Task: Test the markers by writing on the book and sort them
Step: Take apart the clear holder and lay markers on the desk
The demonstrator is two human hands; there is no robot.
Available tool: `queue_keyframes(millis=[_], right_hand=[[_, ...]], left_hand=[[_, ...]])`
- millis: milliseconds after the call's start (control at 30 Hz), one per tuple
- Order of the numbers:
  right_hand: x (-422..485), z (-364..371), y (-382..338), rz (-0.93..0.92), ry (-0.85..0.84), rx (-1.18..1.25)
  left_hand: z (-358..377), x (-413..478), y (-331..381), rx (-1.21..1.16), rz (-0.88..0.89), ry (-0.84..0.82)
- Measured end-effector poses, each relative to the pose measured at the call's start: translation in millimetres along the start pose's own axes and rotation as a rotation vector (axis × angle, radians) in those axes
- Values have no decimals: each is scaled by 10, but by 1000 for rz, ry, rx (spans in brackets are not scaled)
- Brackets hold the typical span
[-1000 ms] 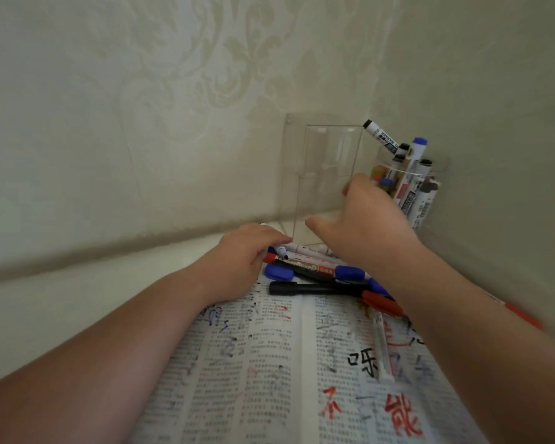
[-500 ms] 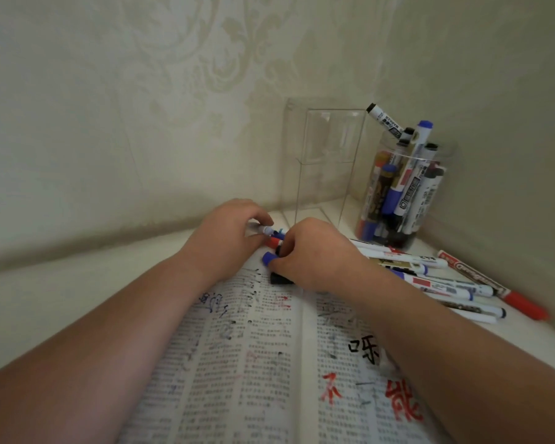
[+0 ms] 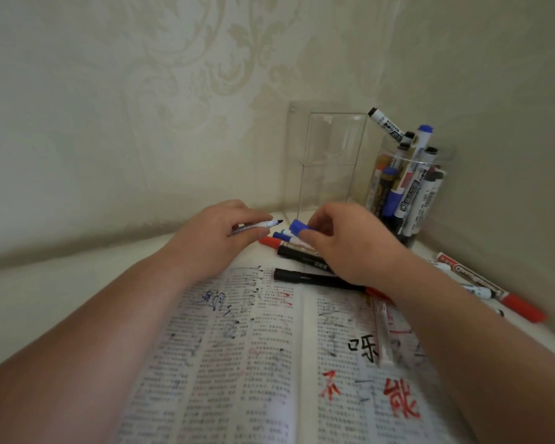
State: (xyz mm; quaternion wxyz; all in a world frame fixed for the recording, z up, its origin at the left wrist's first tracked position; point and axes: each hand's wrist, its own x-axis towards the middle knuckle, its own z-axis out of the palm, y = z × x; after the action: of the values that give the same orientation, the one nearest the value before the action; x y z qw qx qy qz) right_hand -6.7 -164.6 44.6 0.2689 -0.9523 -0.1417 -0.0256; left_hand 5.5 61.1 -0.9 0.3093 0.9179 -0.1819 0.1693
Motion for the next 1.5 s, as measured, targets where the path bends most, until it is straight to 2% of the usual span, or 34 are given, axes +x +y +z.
queue_keyframes(millis=[67,167,400,600,767,900,1000,1167,1367,1500], right_hand=[[-3,-52,98,-36,41,151],[35,-54,176,-91,69,173],[28,50,192,-186,-16,269],[12,-9,181,-130,-111,513],[-15,-161,159,-91,-160,606],[-13,-391,142,-65,-179,391],[17,-448,291,-66,-101,164],[15,-412,594,-48,-17,-68],[-331,-411,565,-95,124,-80],[-777,-399,415,-113,124,-95]], left_hand=[[5,1,2,-9,12,-23],[18,-9,43,-48,46,-37],[28,-69,209,-94,10,-28],[23,-90,333,-214,-73,-5],[82,-130,489,-191,-28,64],[149,-60,591,-87,41,26],[232,68,662,78,138,-59],[361,303,732,191,115,-109],[267,16,1010,298,161,-30],[74,-532,1350,229,138,10]])
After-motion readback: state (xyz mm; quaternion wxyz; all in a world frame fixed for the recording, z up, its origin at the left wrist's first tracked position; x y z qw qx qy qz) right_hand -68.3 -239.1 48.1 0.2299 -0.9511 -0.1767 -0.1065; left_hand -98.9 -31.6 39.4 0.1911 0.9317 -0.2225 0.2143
